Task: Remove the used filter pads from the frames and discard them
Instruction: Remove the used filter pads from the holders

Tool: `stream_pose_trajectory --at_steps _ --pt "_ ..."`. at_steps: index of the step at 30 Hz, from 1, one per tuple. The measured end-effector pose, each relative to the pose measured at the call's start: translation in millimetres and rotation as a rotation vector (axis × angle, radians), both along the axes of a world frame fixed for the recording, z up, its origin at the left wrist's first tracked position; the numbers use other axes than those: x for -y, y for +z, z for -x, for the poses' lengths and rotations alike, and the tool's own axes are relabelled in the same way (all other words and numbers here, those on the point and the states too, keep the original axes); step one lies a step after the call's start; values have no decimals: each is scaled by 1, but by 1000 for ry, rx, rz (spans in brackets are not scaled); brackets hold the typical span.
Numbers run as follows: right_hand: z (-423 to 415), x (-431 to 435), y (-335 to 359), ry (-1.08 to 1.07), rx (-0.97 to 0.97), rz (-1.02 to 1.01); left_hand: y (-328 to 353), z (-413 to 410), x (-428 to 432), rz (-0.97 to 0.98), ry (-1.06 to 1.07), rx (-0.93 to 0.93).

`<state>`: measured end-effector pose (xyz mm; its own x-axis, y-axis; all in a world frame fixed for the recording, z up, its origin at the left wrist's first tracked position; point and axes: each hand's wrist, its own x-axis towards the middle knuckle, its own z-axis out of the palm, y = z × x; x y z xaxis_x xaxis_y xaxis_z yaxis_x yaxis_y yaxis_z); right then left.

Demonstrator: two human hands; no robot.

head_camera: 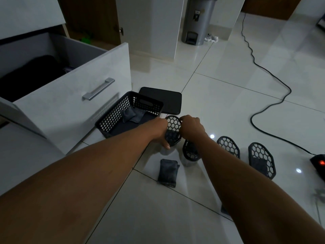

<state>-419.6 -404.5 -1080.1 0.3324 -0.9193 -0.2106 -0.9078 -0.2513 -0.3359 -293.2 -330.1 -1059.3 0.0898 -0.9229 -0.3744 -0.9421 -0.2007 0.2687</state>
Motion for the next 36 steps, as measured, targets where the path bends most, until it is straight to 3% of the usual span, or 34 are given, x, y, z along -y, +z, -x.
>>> stream_pose_trajectory --at_steps 11,16,36 --pt "0 19 17 178 -330 -119 11 2 10 -4 -40 146" --pt "-10 19 20 246 -442 -43 12 1 12 24 -71 170" --pt "6 3 21 243 -400 59 0 1 10 -22 -21 135"
